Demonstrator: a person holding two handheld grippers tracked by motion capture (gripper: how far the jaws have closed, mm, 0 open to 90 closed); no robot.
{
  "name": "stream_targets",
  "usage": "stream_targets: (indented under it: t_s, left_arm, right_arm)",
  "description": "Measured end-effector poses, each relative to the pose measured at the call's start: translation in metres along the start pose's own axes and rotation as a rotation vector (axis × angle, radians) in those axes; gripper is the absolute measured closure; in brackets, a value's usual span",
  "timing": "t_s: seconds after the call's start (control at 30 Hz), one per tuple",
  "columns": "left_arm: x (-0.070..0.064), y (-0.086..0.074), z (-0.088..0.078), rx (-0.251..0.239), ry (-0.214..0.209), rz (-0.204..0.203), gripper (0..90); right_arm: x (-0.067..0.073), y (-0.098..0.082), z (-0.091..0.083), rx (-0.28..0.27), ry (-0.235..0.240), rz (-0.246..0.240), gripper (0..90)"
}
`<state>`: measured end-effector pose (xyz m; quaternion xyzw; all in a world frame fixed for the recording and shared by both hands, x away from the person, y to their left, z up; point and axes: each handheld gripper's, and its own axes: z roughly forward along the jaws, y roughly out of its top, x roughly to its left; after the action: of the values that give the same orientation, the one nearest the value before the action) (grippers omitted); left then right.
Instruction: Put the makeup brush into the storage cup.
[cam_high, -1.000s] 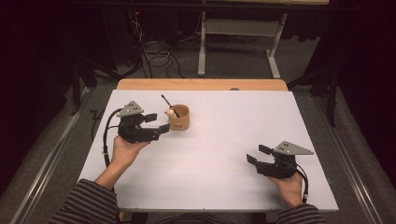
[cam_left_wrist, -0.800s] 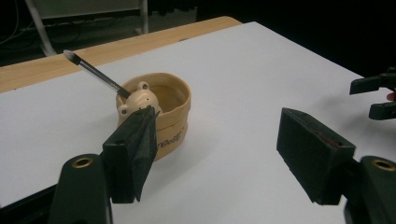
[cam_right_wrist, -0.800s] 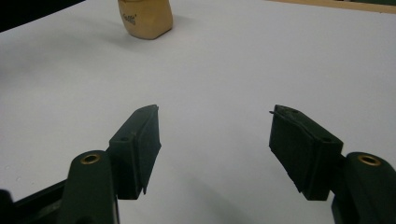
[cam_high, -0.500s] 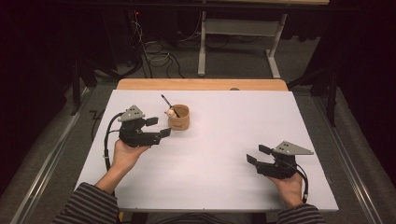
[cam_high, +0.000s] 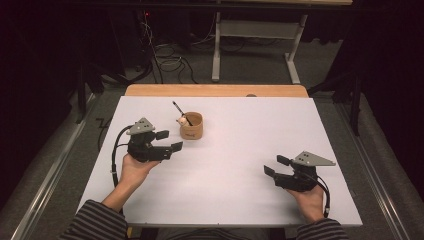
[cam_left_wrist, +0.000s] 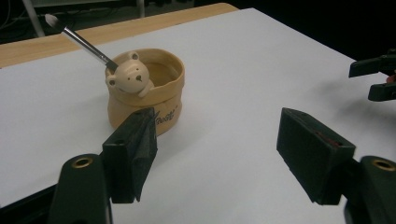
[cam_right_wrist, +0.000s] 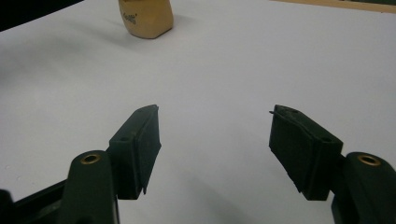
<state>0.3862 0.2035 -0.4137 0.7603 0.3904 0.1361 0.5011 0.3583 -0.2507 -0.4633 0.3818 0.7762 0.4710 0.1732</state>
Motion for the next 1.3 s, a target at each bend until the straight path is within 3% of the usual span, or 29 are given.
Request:
stream_targets:
  t_s: [0.4, 1.3]
  left_arm:
    - [0.001, -0.008, 0.002, 0.0, -0.003, -0.021, 29.9]
    - [0.0, -0.02, 0.005, 0.01, 0.011, -0.023, 29.9]
  right_arm:
    - [0.0, 0.0, 0.0, 0.001, -0.001, 0.001, 35.1]
    - [0.0, 0.0, 0.0, -0.001, 0.001, 0.002, 35.1]
